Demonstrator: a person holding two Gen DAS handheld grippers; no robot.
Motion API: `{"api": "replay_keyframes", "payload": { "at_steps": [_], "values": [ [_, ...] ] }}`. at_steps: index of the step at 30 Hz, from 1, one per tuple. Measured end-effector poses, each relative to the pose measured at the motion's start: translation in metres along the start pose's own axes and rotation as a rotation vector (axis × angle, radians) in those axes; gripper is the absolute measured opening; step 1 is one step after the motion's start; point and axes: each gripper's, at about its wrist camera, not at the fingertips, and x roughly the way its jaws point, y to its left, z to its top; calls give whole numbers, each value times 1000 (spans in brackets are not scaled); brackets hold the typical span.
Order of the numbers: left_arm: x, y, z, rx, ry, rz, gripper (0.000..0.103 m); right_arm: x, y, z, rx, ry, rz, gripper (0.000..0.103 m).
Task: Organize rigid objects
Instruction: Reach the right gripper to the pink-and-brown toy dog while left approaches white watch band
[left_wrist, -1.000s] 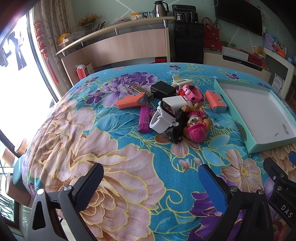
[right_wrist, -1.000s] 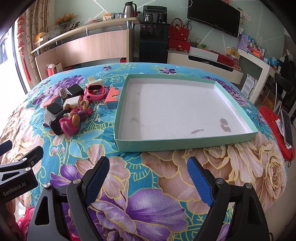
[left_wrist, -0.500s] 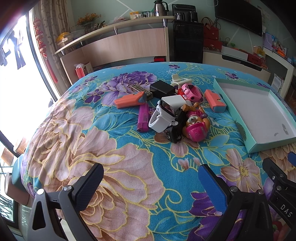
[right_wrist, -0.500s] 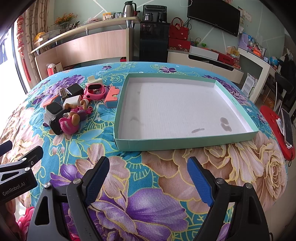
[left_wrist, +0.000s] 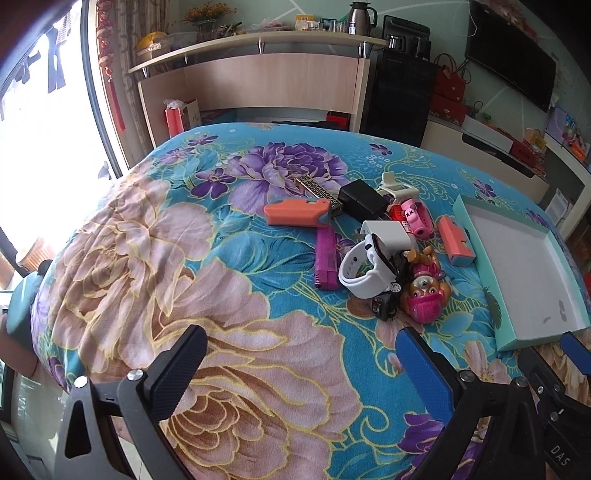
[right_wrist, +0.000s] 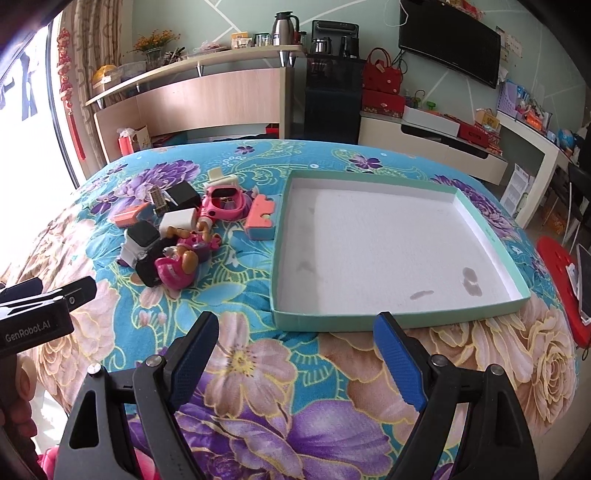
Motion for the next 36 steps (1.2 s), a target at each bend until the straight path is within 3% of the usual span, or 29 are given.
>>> {"api": "replay_keyframes", "payload": {
  "at_steps": [7,13,28,34,36],
  "values": [
    [20,16,31,-64,62,-24,103,12,35,28,-71,-25,74,86],
    [43,13,47,-68,153,-62,103,33,41,47,-61,0,118,86],
    [58,7,67,-183,114,-40,103,65,49,65,-54,59,185,85],
    [61,5,58,-166,112,-43,103,71,56,65,-41,59,212,85],
    [60,5,55,-165,109,-49,103,73,58,61,-49,63,208,79]
  ]
}}
